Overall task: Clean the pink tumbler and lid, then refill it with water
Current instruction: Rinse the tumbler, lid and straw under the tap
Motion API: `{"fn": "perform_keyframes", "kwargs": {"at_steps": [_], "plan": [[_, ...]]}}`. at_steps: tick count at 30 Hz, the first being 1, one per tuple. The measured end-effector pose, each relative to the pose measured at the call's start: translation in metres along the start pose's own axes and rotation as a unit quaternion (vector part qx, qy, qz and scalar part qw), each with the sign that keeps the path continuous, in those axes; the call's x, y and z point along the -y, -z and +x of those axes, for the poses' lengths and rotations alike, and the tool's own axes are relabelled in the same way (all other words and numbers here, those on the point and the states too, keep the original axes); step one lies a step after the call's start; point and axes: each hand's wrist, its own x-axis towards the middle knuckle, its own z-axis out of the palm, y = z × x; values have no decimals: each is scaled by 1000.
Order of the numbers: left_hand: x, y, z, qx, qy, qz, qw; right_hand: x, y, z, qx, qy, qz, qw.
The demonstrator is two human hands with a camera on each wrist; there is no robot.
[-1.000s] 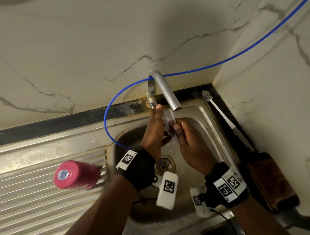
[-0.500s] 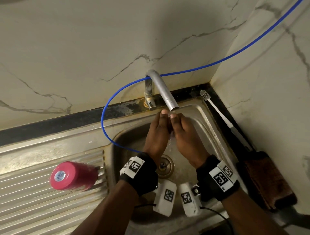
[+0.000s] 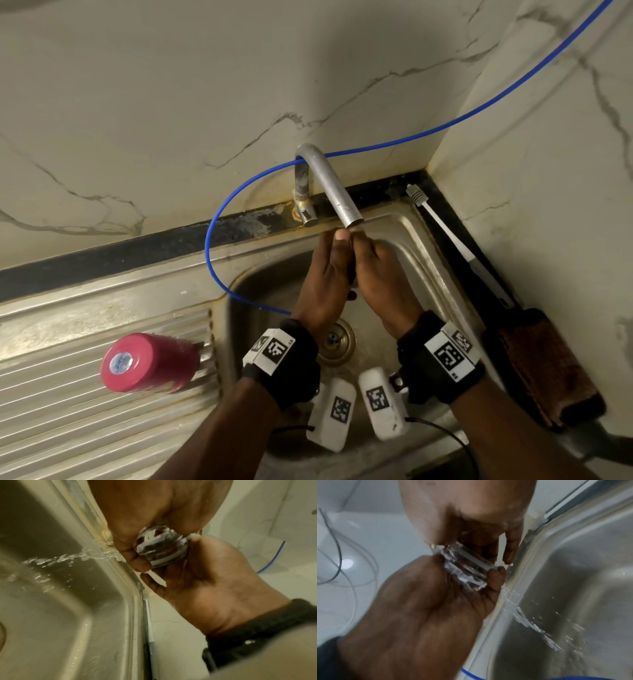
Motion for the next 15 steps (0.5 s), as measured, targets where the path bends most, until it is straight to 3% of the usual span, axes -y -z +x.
{"fn": "perform_keyframes", "kwargs": {"at_steps": [4, 10, 15], "plan": [[-2, 4, -1, 0, -15, -30, 999, 4, 4, -1, 34, 11, -9, 999], [-24, 14, 12, -25, 119, -50, 991, -18, 6, -8, 151, 90, -57, 983], [-31, 12, 9, -28, 160, -10, 987, -20, 6, -10, 114, 127, -78, 982]]}}
